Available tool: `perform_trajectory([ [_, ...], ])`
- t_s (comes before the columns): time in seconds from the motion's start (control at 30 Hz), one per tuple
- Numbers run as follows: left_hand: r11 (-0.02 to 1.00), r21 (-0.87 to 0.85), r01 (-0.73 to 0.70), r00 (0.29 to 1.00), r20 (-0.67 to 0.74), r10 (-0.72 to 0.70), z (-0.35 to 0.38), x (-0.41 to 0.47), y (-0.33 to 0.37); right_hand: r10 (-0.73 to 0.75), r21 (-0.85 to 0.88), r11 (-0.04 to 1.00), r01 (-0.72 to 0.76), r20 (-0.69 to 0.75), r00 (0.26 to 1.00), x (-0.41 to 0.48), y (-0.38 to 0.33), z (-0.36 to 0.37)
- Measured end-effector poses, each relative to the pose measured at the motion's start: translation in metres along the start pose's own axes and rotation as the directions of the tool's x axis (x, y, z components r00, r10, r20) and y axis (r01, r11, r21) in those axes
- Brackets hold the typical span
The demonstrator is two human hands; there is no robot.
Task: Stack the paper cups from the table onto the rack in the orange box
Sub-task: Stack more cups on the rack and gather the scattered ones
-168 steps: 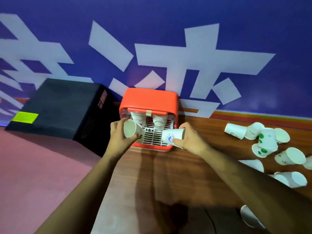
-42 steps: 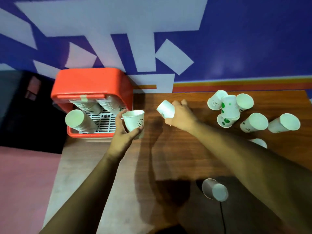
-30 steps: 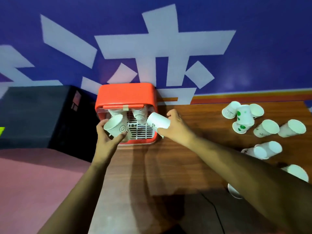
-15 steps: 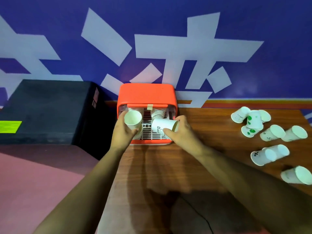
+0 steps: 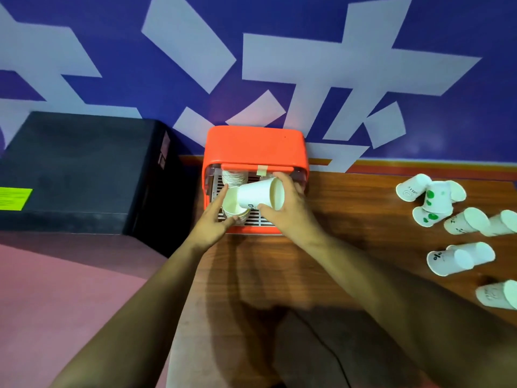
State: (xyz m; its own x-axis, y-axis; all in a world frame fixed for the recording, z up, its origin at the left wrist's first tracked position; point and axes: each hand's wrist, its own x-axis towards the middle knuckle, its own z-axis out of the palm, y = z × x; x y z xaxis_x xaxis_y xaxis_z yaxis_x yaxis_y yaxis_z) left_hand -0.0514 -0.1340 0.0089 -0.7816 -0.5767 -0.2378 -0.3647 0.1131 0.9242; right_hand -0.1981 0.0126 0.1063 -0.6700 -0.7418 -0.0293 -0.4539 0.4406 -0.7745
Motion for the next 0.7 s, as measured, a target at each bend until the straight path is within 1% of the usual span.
perform_trajectory([
  [0.1, 0.992, -0.123, 0.009, 0.999, 0.047, -0.003, -0.002, -0.007, 0.002, -0.048, -0.046, 0.998, 0.05, 0.035, 0.998, 0.005, -0.001, 0.016],
  [0.17, 0.967, -0.248, 0.055, 0.998, 0.03, -0.049, -0.002, -0.012, 0.005, -0.076, -0.124, 0.989, 0.083, 0.064, 0.995, 0.008, 0.0, 0.024],
  [0.23, 0.934, -0.339, 0.116, 0.991, -0.028, -0.133, -0.003, -0.014, 0.004, -0.134, -0.223, 0.962, 0.155, 0.106, 0.985, 0.01, 0.001, 0.031],
  [0.3, 0.916, -0.372, 0.15, 0.98, -0.069, -0.189, -0.004, -0.015, 0.008, -0.175, -0.287, 0.934, 0.212, 0.147, 0.973, 0.014, 0.001, 0.04],
  [0.4, 0.918, -0.38, 0.11, 0.99, -0.041, -0.136, -0.004, -0.018, 0.012, -0.171, -0.293, 0.93, 0.221, 0.187, 0.967, 0.019, -0.001, 0.052],
  [0.5, 0.912, -0.395, 0.114, 0.987, -0.063, -0.15, -0.004, -0.017, 0.012, -0.164, -0.28, 0.931, 0.234, 0.252, 0.954, 0.025, -0.001, 0.061],
  [0.57, 0.915, -0.386, 0.117, 0.983, -0.086, -0.162, -0.004, -0.014, 0.01, -0.12, -0.212, 0.961, 0.178, 0.263, 0.957, 0.028, 0.001, 0.064],
  [0.63, 0.921, -0.37, 0.117, 0.982, -0.097, -0.163, -0.004, -0.01, 0.007, -0.043, -0.124, 0.989, 0.074, 0.236, 0.971, 0.032, 0.006, 0.066],
  [0.7, 0.925, -0.364, 0.108, 0.983, -0.099, -0.154, -0.003, -0.007, 0.006, 0.029, -0.076, 0.997, -0.012, 0.223, 0.974, 0.035, 0.013, 0.067],
])
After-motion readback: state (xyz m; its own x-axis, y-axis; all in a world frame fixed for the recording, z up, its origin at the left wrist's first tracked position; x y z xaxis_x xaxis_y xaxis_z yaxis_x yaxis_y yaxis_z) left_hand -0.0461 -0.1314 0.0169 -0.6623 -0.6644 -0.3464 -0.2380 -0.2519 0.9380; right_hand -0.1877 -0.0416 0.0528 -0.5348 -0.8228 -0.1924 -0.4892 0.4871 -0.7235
